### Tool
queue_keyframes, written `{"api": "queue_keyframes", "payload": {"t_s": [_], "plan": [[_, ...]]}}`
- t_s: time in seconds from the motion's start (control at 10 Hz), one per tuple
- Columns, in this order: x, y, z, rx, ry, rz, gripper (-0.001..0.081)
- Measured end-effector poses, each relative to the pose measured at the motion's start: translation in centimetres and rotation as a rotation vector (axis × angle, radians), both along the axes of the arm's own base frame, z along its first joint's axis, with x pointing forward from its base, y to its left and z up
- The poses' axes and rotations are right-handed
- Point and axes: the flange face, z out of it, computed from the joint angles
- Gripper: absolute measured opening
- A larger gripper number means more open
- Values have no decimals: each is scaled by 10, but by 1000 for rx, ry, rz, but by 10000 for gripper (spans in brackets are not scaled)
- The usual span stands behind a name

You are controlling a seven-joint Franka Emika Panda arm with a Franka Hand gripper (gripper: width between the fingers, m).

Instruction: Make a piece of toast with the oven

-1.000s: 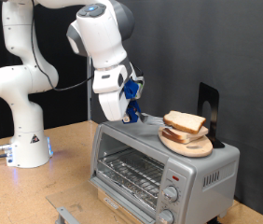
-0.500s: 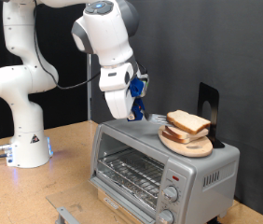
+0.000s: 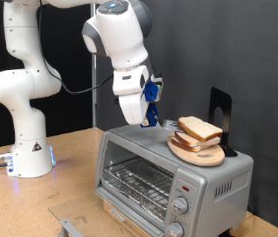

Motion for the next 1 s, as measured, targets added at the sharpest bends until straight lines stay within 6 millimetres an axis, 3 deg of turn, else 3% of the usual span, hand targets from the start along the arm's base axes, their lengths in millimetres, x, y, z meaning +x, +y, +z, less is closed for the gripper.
{"api": "queue_keyframes", "payload": {"t_s": [1.0], "plan": [[38, 22, -11, -10, 24, -30, 445]]}}
